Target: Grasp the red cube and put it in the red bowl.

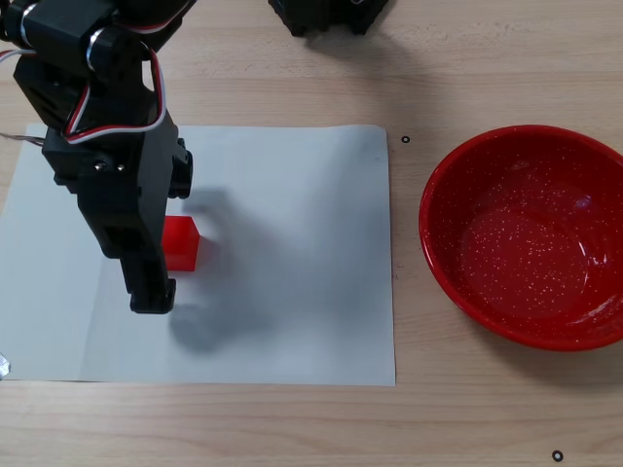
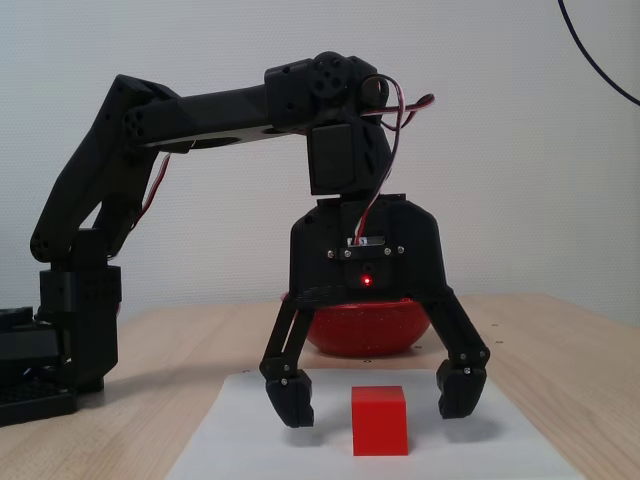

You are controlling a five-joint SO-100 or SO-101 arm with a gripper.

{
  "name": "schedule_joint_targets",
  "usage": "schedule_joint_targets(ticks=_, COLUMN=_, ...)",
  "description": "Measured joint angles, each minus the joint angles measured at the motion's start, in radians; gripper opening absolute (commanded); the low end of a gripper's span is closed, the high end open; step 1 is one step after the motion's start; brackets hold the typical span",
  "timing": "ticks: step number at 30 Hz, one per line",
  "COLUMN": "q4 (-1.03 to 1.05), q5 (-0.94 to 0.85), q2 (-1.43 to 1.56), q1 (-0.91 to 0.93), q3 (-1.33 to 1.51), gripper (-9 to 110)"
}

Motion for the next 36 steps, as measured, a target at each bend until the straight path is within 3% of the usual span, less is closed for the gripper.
schedule_joint_targets(ticks=17, q4=0.011, q5=0.000, q2=-0.029, q1=0.005, q3=-0.028, gripper=38)
schedule_joint_targets(ticks=23, q4=0.011, q5=0.002, q2=-0.034, q1=0.005, q3=-0.054, gripper=26)
schedule_joint_targets(ticks=30, q4=0.054, q5=0.002, q2=-0.034, q1=0.003, q3=-0.084, gripper=0)
schedule_joint_targets(ticks=36, q4=0.081, q5=0.002, q2=-0.034, q1=-0.011, q3=-0.101, gripper=0)
